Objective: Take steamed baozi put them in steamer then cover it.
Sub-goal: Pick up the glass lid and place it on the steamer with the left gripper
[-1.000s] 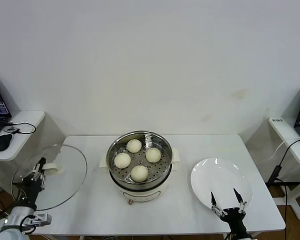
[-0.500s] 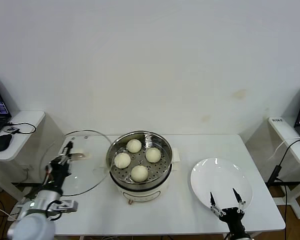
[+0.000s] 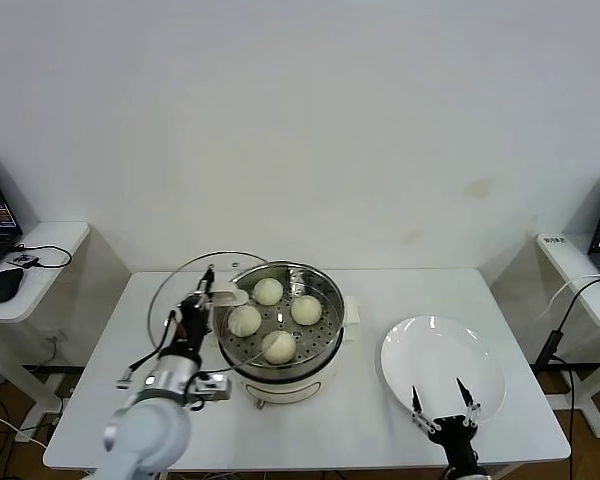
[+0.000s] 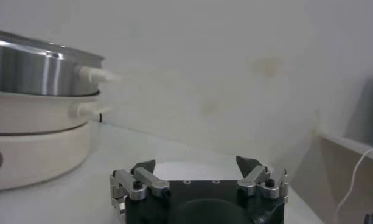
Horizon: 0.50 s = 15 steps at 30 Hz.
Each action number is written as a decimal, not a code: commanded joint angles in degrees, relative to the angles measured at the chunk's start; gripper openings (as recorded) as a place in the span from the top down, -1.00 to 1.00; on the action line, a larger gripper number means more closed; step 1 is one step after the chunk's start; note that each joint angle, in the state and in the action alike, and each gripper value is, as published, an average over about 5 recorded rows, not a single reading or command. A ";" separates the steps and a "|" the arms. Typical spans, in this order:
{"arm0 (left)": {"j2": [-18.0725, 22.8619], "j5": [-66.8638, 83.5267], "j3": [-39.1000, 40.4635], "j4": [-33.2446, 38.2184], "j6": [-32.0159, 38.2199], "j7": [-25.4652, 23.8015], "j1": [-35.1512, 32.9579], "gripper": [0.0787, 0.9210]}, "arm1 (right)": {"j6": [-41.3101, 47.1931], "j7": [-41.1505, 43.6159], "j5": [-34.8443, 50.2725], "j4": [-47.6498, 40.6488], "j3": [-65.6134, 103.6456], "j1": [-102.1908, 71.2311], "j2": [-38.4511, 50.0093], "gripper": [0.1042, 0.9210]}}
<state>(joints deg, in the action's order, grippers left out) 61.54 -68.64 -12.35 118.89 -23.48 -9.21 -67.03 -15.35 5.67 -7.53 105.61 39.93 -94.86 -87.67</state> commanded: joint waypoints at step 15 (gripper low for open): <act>13.60 -13.18 13.54 -10.62 -5.42 -8.92 11.86 0.84 | -1.30 -1.13 -3.45 -2.03 -0.95 0.14 -1.43 -0.76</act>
<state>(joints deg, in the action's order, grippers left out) 70.76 -78.82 -2.07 112.67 -27.81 -16.09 -58.75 -16.33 4.76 -10.17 103.91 39.18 -94.71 -88.81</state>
